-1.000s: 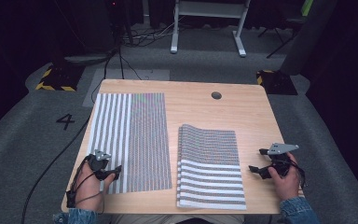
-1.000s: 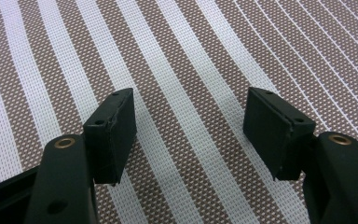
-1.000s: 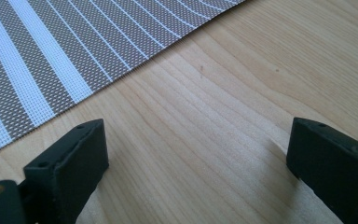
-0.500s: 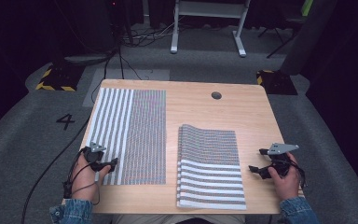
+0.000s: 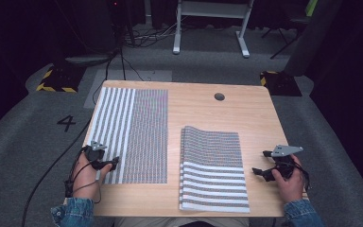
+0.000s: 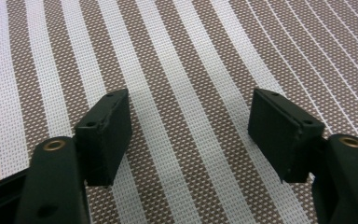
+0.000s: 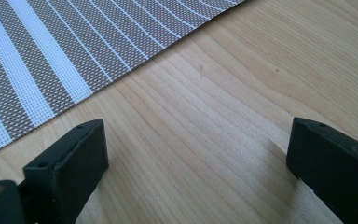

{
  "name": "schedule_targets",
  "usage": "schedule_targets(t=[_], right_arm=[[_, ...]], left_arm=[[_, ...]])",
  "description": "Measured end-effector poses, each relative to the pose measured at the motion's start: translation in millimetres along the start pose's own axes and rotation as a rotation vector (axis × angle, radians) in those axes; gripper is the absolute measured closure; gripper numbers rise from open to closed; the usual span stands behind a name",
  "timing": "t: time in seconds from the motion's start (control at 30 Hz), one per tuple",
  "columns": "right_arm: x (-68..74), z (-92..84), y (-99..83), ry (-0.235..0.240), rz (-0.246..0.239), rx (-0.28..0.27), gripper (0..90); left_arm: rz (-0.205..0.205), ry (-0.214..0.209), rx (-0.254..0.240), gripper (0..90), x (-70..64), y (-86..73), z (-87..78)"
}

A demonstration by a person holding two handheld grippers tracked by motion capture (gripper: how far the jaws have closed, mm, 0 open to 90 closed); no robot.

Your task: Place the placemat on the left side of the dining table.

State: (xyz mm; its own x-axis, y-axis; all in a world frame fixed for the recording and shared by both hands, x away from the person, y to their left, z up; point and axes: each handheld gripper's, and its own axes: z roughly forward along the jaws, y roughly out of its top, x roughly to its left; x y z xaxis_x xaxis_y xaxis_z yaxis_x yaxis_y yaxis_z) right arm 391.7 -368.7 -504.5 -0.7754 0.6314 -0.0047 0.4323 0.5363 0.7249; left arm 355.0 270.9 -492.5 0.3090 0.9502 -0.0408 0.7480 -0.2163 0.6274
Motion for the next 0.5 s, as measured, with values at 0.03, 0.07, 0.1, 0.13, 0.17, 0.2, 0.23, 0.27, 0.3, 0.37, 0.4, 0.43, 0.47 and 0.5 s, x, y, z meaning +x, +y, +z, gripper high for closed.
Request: schedule_targets(t=[0.03,0.07,0.1,0.13,0.17,0.2,0.23,0.27,0.3,0.37,0.4,0.43,0.47,0.5], right_arm=[[0.0,0.0,0.0,0.0,0.0,0.0,5.5],[0.0,0.0,0.0,0.0,0.0,0.0,5.5],[0.0,0.0,0.0,0.0,0.0,0.0,5.5],[0.0,0.0,0.0,0.0,0.0,0.0,5.5],[0.0,0.0,0.0,0.0,0.0,0.0,5.5],[0.0,0.0,0.0,0.0,0.0,0.0,5.5],[0.0,0.0,0.0,0.0,0.0,0.0,5.5],[0.0,0.0,0.0,0.0,0.0,0.0,5.5],[0.0,0.0,0.0,0.0,0.0,0.0,5.5],[0.0,0.0,0.0,0.0,0.0,0.0,5.5],[0.0,0.0,0.0,0.0,0.0,0.0,5.5],[0.0,0.0,0.0,0.0,0.0,0.0,5.5],[0.0,0.0,0.0,0.0,0.0,0.0,5.5],[0.0,0.0,0.0,0.0,0.0,0.0,5.5]], left_arm=[[0.0,0.007,0.001,30.1,-0.6,0.1,-0.1],[0.005,0.017,0.004,30.0,-1.8,0.5,-0.5],[0.01,0.028,0.011,30.4,-3.5,1.3,-1.5],[0.012,0.03,0.019,31.9,-5.0,2.5,-3.2],[-0.004,0.022,0.021,32.2,-7.0,3.8,-5.5],[-0.01,0.005,0.006,31.8,-8.6,5.4,-8.3],[-0.008,-0.002,-0.014,31.7,-10.6,7.0,-11.5],[-0.004,0.0,-0.028,31.2,-13.1,8.5,-14.9],[0.009,-0.002,-0.036,31.0,-15.2,9.9,-18.6],[0.024,0.001,-0.044,30.8,-20.6,12.2,-26.2],[0.024,0.001,-0.044,30.6,-20.6,12.2,-26.2],[0.032,-0.006,-0.049,30.6,-23.4,13.0,-29.8],[0.05,-0.016,-0.057,29.7,-30.3,13.9,-37.1],[0.059,-0.022,-0.057,29.2,-34.3,14.0,-40.8]])
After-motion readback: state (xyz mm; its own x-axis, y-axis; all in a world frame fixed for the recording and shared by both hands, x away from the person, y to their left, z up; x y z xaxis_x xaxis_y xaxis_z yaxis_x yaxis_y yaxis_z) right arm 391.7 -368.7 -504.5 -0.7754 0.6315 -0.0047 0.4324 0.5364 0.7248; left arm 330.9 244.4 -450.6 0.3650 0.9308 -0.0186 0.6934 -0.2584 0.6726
